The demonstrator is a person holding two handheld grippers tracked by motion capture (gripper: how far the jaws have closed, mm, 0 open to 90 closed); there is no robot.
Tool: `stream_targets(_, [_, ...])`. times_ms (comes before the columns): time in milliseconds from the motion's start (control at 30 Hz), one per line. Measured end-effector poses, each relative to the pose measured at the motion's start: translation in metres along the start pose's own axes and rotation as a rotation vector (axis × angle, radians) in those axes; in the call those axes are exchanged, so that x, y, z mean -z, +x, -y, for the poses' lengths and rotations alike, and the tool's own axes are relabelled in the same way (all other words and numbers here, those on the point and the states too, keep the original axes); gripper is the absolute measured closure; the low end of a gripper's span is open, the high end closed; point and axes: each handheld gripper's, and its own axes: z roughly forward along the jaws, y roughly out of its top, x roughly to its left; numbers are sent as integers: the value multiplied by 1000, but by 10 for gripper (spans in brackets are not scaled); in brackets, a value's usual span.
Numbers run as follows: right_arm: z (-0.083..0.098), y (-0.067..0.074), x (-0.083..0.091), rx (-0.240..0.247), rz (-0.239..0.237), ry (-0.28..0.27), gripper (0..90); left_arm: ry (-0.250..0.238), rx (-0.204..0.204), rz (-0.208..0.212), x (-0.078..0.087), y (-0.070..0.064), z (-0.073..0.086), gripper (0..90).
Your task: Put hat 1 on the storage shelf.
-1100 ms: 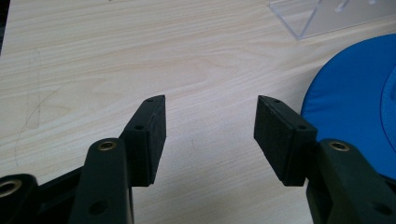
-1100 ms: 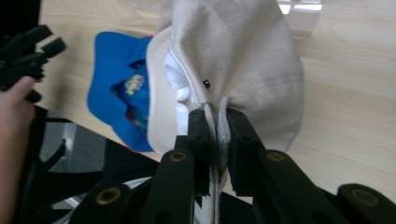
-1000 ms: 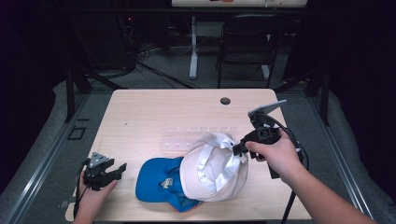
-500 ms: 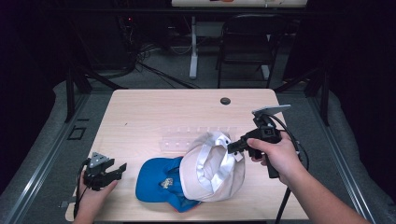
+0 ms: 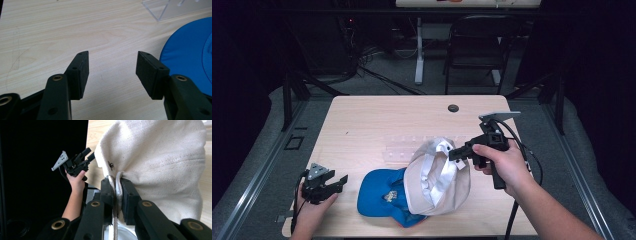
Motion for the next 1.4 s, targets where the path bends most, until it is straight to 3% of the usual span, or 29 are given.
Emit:
stream_targets(167, [-1, 4, -2, -14, -27, -20, 814, -6, -4, 1, 0, -1, 0, 452])
stream_targets(367, [-2, 6, -4, -32, -84, 9, 815, -25, 0, -5, 2, 0, 0, 450])
stream_targets(433, [-2, 10, -5, -51, -96, -16, 814, -22, 17, -2, 2, 0, 0, 452])
stream_targets(733, [-5, 20, 1, -26, -128, -24, 816, -42, 32, 14, 3, 0, 0, 485])
stream_targets(1167, [-13, 32, 21, -34, -168, -101, 815, -20, 71, 39, 3, 0, 0, 489])
stream_targets(1400, [-25, 37, 31, -33, -176, -154, 816, -28, 98, 8, 2, -3, -2, 440])
